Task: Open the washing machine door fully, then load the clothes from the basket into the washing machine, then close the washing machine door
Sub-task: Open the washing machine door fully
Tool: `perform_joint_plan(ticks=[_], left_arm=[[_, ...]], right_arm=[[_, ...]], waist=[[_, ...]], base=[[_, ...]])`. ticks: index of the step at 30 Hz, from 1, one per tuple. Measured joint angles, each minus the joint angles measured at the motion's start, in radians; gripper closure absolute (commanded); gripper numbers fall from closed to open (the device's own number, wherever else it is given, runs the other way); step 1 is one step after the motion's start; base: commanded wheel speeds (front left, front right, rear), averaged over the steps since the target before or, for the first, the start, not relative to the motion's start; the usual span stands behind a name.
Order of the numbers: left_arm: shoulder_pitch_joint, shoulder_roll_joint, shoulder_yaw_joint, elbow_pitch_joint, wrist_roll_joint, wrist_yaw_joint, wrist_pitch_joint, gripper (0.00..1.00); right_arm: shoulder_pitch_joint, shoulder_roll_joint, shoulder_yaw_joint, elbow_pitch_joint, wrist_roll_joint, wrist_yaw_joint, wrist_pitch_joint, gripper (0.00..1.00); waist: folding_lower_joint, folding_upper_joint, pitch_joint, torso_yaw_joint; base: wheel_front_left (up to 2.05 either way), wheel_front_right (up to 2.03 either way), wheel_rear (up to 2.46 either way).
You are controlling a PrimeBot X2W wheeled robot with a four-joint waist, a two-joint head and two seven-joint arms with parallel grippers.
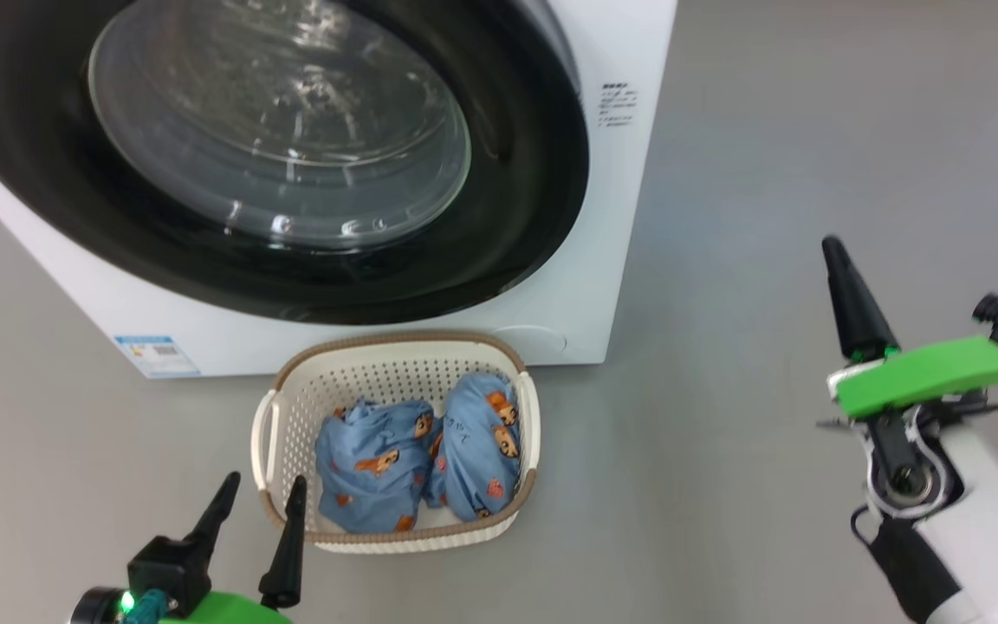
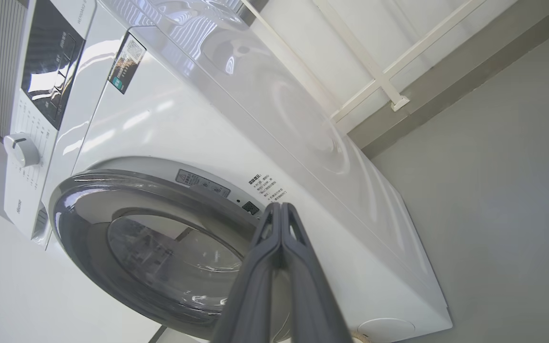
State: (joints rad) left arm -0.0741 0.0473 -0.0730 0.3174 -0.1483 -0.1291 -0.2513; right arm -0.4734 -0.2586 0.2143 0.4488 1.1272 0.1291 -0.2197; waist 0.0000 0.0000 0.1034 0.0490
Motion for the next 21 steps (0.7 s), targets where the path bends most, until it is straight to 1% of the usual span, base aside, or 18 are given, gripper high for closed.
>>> perform_joint_plan(ticks=[2, 5, 8, 13, 15, 16, 21], left_arm=[[-0.011, -0.001, -0.005, -0.001, 0.000, 0.000, 0.000, 0.00], [-0.020, -0.002, -0.014, -0.002, 0.000, 0.000, 0.000, 0.00], [-0.035, -0.004, -0.020, -0.002, -0.001, 0.000, 0.000, 0.00], [-0.064, -0.008, -0.034, -0.005, -0.006, 0.000, -0.001, 0.00], [-0.076, -0.009, -0.039, -0.005, -0.009, 0.000, -0.002, 0.00], [-0.084, -0.010, -0.042, -0.005, -0.009, 0.000, -0.002, 0.00], [-0.099, -0.010, -0.052, -0.010, -0.016, 0.000, -0.004, 0.00]], right_arm=[[-0.030, -0.013, 0.010, 0.000, 0.072, 0.000, 0.017, 1.00], [-0.071, -0.037, 0.027, 0.002, 0.150, 0.000, 0.045, 1.00], [-0.110, -0.052, 0.037, 0.000, 0.237, 0.000, 0.091, 1.00], [-0.173, -0.081, 0.035, -0.013, 0.376, 0.000, 0.197, 1.00], [-0.194, -0.097, 0.034, -0.013, 0.406, 0.000, 0.241, 1.00], [-0.214, -0.104, 0.028, -0.013, 0.450, 0.000, 0.293, 1.00], [-0.269, -0.116, 0.003, -0.013, 0.521, 0.000, 0.422, 1.00]], waist=[[-0.0001, 0.0000, 0.015, 0.009], [0.0000, 0.0000, 0.038, 0.024], [0.0000, 0.0000, 0.060, 0.039], [0.0000, 0.0001, 0.099, 0.063], [0.0000, 0.0000, 0.113, 0.073], [0.0000, 0.0000, 0.127, 0.084], [0.0000, 0.0000, 0.157, 0.107]], base=[[0.00, 0.00, 0.00], [0.00, 0.00, 0.00], [0.00, 0.00, 0.00], [0.00, 0.00, 0.00], [0.00, 0.00, 0.00], [0.00, 0.00, 0.00], [0.00, 0.00, 0.00]])
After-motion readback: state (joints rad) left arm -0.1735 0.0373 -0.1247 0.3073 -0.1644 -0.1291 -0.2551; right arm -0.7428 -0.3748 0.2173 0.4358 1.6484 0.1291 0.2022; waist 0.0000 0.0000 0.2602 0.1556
